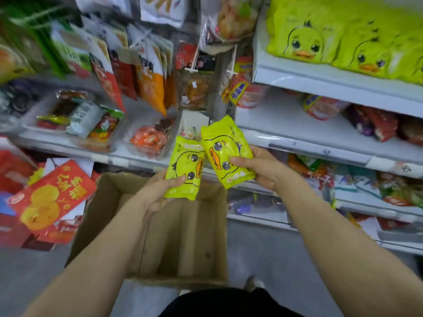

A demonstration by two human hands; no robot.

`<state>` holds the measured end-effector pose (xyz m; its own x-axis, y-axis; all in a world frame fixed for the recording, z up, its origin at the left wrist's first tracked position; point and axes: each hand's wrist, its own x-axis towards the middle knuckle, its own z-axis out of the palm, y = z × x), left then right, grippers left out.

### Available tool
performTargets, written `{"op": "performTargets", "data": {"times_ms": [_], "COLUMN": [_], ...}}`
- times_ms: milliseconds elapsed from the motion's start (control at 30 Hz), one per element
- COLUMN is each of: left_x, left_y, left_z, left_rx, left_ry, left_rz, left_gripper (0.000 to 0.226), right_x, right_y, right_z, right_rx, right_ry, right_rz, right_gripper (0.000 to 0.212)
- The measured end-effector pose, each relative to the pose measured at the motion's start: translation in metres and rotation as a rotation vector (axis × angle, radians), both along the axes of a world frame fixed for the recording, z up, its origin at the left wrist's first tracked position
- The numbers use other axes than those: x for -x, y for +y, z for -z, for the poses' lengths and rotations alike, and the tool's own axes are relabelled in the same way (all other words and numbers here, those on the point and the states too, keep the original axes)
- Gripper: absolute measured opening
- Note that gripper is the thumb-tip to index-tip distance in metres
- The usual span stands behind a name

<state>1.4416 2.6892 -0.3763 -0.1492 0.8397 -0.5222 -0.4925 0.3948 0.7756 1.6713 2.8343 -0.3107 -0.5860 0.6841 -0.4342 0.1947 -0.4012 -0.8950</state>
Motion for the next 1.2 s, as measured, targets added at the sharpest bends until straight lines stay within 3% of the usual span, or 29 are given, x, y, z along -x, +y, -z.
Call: {"op": "performTargets", "data": {"times_ms": [133, 267, 367, 500, 567, 700, 800, 900, 933, 1033, 1100, 1200], "left_x": [-0.02, -0.057, -0.087, -0.126, -0.147, -0.184, -0.215, -0.251, -0.262, -0.29, -0.306, -0.33], "left_y": [0.04, 0.075, 0.096, 0.128, 0.146, 0.182, 0.211, 0.236, 0.243, 0.264, 0.276, 0.293], "left_z": [-0.054, -0.103, -0.14, -0.183, -0.201, -0.224, -0.235, -0.246, -0.25, -0.261, -0.263, -0.264], "left_rx": [-0.109, -0.209, -0.275, -0.319, -0.324, -0.315, -0.322, -0.349, -0.357, -0.353, -0.344, -0.368], "left_ry": [0.054, 0.116, 0.214, 0.383, 0.49, 0.635, 0.785, 0.885, 0.9, 1.009, 1.017, 0.983], "left_rz": [0.062, 0.167, 0.291, 0.435, 0.498, 0.565, 0.566, 0.602, 0.611, 0.655, 0.64, 0.601], "left_gripper": [0.057, 0.045, 0.069, 0.07, 0.075, 0.056, 0.087, 0.096, 0.099, 0.113, 0.106, 0.063], "right_x": [-0.032, -0.076, -0.117, -0.176, -0.206, -0.267, -0.314, -0.348, -0.355, -0.369, -0.373, -0.373], "right_y": [0.025, 0.053, 0.073, 0.103, 0.12, 0.151, 0.185, 0.223, 0.234, 0.262, 0.279, 0.303], "right_z": [-0.051, -0.097, -0.13, -0.165, -0.18, -0.205, -0.213, -0.215, -0.217, -0.227, -0.23, -0.232], "right_rx": [-0.133, -0.31, -0.411, -0.521, -0.578, -0.677, -0.682, -0.773, -0.783, -0.819, -0.866, -0.954], "right_ry": [0.045, 0.032, 0.016, -0.018, -0.069, -0.228, -0.356, -0.508, -0.546, -0.664, -0.749, -0.857], "right_rz": [0.128, 0.197, 0.238, 0.243, 0.257, 0.237, 0.212, 0.191, 0.166, 0.074, 0.016, -0.049], "right_gripper": [0.03, 0.054, 0.045, 0.043, 0.045, 0.037, 0.042, 0.087, 0.091, 0.072, 0.077, 0.09]}}
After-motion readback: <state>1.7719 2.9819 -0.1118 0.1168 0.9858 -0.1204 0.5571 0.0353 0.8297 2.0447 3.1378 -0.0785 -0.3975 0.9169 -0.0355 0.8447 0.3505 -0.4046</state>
